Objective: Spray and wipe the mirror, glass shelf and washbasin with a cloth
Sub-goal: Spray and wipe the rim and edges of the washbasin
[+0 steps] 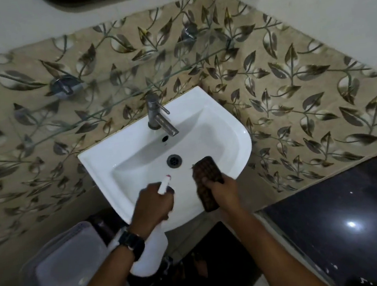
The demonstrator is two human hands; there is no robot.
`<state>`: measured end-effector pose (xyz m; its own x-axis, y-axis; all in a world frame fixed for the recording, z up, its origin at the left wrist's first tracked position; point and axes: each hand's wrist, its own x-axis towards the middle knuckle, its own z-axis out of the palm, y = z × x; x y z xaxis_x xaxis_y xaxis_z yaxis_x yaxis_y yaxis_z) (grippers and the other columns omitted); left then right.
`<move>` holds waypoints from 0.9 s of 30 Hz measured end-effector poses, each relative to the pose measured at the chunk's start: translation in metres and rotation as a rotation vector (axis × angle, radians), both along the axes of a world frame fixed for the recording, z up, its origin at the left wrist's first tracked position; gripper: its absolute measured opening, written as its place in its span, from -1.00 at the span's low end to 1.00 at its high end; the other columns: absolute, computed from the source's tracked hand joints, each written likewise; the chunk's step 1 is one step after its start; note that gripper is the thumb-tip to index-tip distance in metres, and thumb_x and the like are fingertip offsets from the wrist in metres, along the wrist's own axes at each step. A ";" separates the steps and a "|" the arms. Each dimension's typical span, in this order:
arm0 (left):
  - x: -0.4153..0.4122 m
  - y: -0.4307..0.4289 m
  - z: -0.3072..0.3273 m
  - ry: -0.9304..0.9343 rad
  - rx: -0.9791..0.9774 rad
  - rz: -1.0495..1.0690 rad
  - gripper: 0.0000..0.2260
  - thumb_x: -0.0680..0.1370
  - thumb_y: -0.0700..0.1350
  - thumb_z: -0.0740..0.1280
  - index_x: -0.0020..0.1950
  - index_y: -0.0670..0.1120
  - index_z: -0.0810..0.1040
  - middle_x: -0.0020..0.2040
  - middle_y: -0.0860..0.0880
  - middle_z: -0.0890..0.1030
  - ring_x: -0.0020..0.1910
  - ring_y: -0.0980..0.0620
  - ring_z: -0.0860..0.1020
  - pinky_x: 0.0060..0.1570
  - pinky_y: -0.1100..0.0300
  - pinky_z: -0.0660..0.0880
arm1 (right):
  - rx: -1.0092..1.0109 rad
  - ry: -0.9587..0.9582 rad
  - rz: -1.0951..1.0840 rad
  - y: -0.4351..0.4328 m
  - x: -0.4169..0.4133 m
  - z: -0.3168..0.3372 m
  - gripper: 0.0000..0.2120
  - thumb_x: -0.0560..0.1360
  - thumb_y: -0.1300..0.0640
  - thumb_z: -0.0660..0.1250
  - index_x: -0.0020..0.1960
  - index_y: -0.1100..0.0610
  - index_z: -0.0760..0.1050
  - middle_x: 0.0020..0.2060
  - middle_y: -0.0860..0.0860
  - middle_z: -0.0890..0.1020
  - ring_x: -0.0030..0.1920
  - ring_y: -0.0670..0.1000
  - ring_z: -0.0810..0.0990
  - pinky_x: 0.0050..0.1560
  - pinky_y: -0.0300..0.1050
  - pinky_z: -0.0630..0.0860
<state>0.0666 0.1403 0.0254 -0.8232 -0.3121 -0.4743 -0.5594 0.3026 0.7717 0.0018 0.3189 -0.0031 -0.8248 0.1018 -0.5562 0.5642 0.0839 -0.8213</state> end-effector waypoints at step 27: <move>0.064 0.045 -0.056 0.025 -0.088 -0.037 -0.74 0.40 -0.10 0.16 -0.25 -0.26 0.54 -0.28 -0.15 0.65 -0.25 -0.13 0.60 -0.12 -0.09 0.53 | -0.034 0.258 -0.082 0.023 -0.081 0.054 -0.87 0.50 0.32 0.43 -0.01 0.14 0.65 -0.12 0.08 0.72 -0.11 0.11 0.70 -0.07 -0.05 0.66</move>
